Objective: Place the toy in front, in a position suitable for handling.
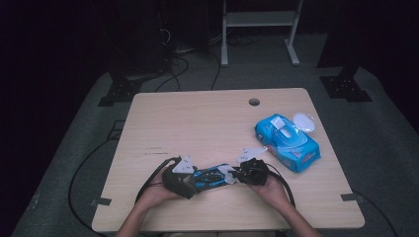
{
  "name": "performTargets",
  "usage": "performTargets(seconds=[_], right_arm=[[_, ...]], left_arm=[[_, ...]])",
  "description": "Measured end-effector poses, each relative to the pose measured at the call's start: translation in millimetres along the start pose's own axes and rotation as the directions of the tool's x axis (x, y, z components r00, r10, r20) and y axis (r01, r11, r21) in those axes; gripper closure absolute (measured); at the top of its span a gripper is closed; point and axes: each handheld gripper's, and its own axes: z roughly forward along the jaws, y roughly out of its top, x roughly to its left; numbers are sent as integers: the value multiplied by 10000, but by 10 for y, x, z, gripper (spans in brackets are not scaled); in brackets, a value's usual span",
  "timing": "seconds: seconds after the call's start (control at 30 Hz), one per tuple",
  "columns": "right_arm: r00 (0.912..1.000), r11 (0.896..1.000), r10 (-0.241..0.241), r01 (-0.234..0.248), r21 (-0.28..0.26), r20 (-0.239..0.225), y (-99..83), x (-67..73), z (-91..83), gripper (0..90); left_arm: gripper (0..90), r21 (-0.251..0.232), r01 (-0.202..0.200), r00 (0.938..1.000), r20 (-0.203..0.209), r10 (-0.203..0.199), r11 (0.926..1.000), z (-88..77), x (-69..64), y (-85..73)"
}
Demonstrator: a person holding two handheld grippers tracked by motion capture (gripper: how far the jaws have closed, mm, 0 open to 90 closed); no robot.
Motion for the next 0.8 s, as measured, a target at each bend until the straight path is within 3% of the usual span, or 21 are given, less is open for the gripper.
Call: performTargets(seconds=[0.07,0.17,0.23,0.33,0.4,0.6,0.77,0.8], right_arm=[[10000,9999,-72,72,-73,17,17,38,14,806],[9980,9991,-291,273,-329,-555,74,151,77,805],[9970,9973,-691,682,-270,-340,101,209,93,803],[9984,9995,-253,243,-217,-504,69,118,71,803],[10000,10000,11,-11,3,19,3,-5,18,805],[9994,9995,320,-321,16,125,-54,-53,-12,808],[9965,9990,-119,84,-428,-822,52,127,72,806],[9968,9990,-228,196,-413,-772,57,142,80,806]], left_arm=[[222,-41,32,10000,-15,-32,10000,3,-3,-3],[221,23,-22,10000,-52,22,10000,-2,2,-9],[220,-29,13,10000,-11,-13,10000,-11,3,-23],[222,-95,2,10000,-35,-2,10000,-7,-5,-28],[222,-69,-50,10000,-34,49,10000,-6,-6,-26],[221,-39,-63,9999,-140,63,10000,1,-25,-26],[220,-37,-92,9999,-128,91,10000,3,-20,-29],[220,-27,-82,9999,-105,82,10000,-3,-16,-33]])
